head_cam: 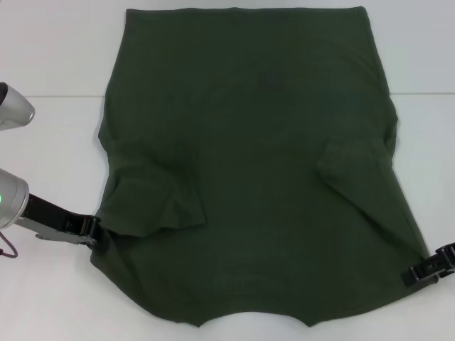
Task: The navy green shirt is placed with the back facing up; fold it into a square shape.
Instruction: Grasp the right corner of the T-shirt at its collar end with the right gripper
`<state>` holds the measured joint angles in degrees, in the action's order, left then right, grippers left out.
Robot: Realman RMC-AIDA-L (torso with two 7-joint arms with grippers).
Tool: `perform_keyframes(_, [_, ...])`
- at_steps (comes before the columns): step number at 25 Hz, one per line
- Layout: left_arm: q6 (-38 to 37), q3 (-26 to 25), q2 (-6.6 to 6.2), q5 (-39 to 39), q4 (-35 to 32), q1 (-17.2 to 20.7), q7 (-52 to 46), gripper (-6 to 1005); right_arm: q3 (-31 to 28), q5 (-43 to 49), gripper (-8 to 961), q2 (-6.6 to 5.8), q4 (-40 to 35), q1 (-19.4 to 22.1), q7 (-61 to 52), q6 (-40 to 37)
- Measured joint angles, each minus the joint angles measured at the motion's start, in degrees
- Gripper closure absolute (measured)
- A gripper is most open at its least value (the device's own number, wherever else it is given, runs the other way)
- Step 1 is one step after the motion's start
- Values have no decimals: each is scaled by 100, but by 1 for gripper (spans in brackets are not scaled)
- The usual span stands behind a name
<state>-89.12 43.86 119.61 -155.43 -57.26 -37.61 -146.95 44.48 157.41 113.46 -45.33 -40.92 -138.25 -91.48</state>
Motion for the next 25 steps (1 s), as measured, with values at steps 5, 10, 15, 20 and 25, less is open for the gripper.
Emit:
perform_keyframes(5, [6, 0, 0, 4, 4, -3, 0, 966, 0, 0, 12, 5, 0, -23, 0, 10])
perform_keyframes(10, [9, 0, 0, 5, 5, -9, 0, 966, 41, 0, 12, 65, 0, -68, 0, 10])
perform_keyframes(15, [9, 0, -4, 5, -4, -9, 7, 966, 130, -3, 12, 136, -1, -134, 0, 9])
perform_keyframes(20, [8, -5, -14, 45, -10, -14, 53, 966, 132, -50, 12, 210, 0, -237, 0, 7])
perform_keyframes(25, [24, -9, -37, 122, 11, -18, 72, 965, 132, -61, 14, 290, 52, -384, -5, 13])
